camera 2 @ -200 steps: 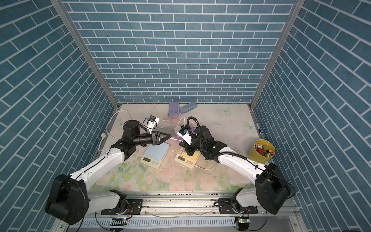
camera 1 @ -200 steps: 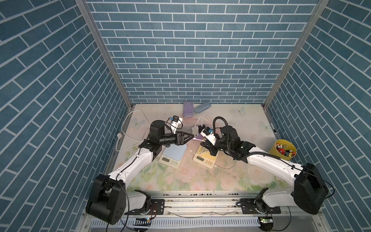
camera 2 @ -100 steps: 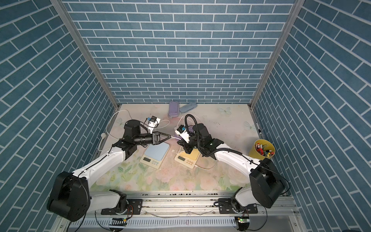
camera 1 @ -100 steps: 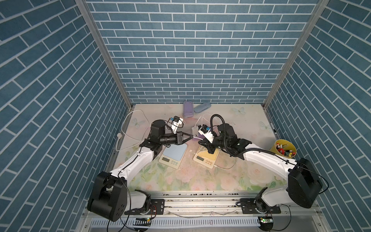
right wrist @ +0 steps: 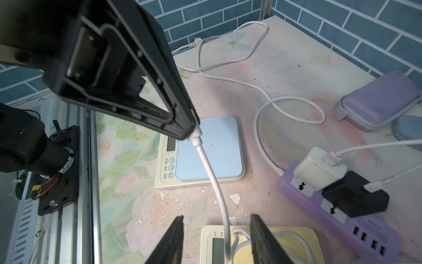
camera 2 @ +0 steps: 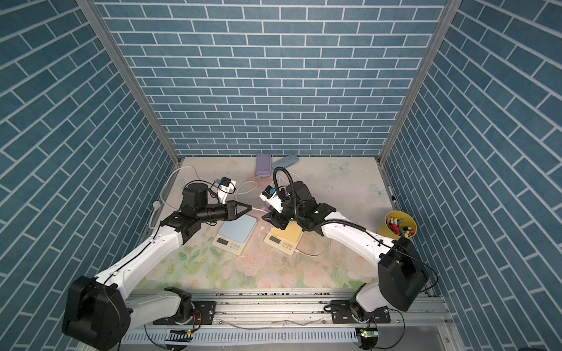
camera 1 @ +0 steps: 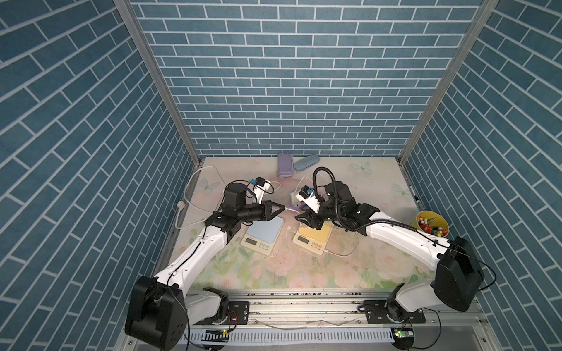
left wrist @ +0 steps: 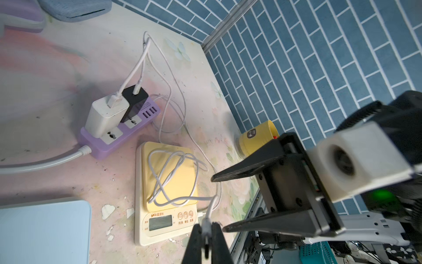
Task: Charge the electronic scale
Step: Pick up the charging cable from the center of the board.
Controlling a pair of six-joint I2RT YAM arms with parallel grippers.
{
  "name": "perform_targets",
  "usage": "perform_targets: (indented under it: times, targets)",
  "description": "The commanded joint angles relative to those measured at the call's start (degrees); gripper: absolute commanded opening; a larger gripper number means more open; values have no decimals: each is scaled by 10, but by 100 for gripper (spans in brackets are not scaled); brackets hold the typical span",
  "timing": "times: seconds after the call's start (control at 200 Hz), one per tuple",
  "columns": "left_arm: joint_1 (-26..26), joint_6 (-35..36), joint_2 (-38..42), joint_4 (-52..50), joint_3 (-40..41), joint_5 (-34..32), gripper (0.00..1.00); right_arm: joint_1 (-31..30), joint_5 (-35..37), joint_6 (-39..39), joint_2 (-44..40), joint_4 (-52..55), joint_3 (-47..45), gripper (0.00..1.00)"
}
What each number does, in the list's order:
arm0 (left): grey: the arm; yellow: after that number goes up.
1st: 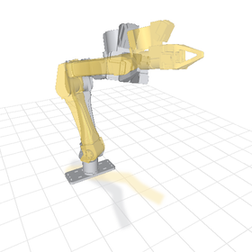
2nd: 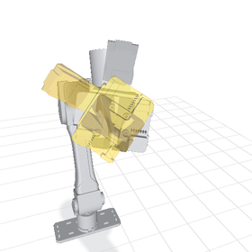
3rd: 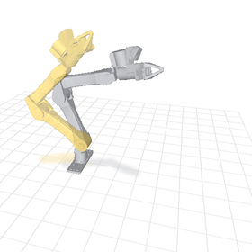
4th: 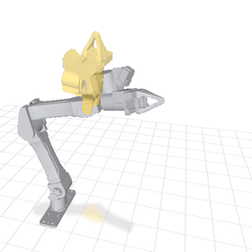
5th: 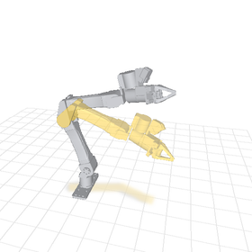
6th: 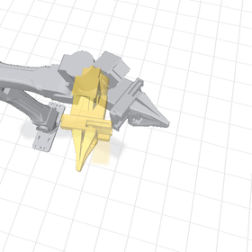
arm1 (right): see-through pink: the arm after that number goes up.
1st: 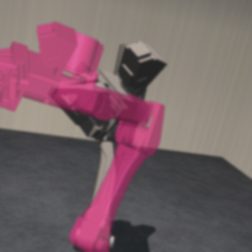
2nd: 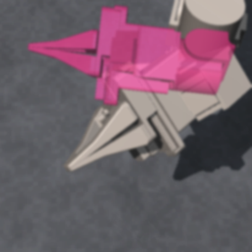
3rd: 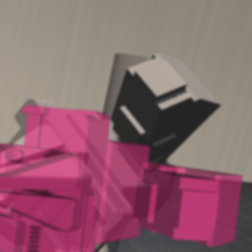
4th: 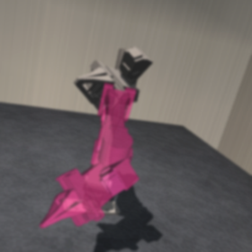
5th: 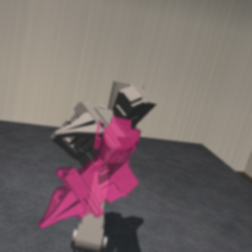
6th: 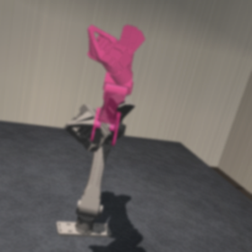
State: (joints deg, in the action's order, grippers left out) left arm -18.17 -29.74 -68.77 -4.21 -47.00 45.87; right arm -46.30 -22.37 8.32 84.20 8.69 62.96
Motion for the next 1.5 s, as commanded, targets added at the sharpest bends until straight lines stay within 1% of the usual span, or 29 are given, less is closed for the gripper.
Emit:
perform_targets:
  times: [0.0,0.105,0.17,0.305,0.365,0.57,0.805,0.975,1.045,1.12,1.255,1.33,1.36,1.39,1.425,1.46,1.495]
  targets:
    - [5,10,-1,-43,-14,-18,0,-27,57,59,20,49,36,47]
    - [5,1,-1,-44,-12,-14,0,-48,92,92,41,66,58,44]
    - [6,-3,-1,-47,-12,-13,0,-54,99,104,57,74,72,41]
    - [8,-12,-4,-43,-9,-7,0,-62,104,120,86,90,102,31]
    - [9,-16,-3,-39,-5,-4,0,-65,106,124,92,90,110,28]
    - [11,-23,-6,-32,4,4,0,-70,107,128,98,78,118,27]
    - [14,-20,-13,-32,4,9,0,-74,105,127,106,73,130,31]
    - [15,-20,-18,-33,4,12,0,-76,105,131,111,69,139,30]
    - [15,-20,-18,-33,5,13,0,-77,105,133,113,69,142,26]
    - [16,-22,-20,-33,4,14,0,-77,105,136,117,71,145,15]
    - [17,-23,-20,-33,2,17,0,-77,103,139,119,70,143,9]
    - [18,-20,-21,-35,1,18,0,-77,104,139,117,70,142,3]
    - [20,-16,-20,-38,-1,19,7,-77,107,139,116,71,142,0]
    - [22,-5,-19,-50,-5,17,24,-77,112,134,117,74,143,0]
    - [25,13,-16,-68,-12,12,38,-77,119,127,118,85,149,0]
    - [33,32,-12,-88,-19,6,48,-77,123,124,123,103,157,0]
    - [44,49,-5,-107,-25,1,53,-77,125,120,128,120,166,0]
